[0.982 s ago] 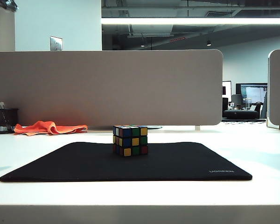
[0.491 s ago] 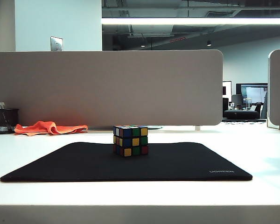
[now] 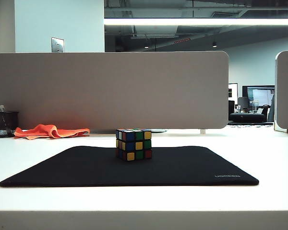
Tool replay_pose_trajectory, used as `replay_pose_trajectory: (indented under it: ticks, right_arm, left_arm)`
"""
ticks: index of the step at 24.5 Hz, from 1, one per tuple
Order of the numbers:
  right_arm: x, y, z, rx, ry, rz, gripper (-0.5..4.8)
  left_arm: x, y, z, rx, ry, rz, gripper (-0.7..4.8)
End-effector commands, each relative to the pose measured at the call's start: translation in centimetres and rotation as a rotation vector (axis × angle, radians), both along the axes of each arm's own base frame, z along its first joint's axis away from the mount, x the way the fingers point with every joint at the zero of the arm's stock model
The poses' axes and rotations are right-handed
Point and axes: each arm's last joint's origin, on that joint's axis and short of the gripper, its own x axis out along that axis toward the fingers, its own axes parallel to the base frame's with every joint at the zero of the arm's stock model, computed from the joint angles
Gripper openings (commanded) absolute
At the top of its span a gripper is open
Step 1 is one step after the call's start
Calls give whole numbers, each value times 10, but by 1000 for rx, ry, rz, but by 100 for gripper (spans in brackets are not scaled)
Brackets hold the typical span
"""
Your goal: Pick up the cube on the right side of the mouse pad, then place it in the center of the mouse pad.
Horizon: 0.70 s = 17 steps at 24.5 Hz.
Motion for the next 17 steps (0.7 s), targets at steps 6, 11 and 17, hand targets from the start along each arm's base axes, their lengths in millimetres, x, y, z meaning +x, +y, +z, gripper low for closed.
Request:
replay_pose_trajectory:
  ticks: [6, 11, 17]
  right_arm:
    - [-6, -1, -55, 2, -12, 37, 26]
    - [-14, -4, -77, 38, -115, 41, 26]
    - [-16, -2, -98, 107, -229, 126, 26]
  left_arm:
    - [11, 0, -37, -38, -35, 85, -6]
    - [11, 0, -50, -47, -102, 84, -6]
    - [11, 0, -62, -59, -162, 84, -6]
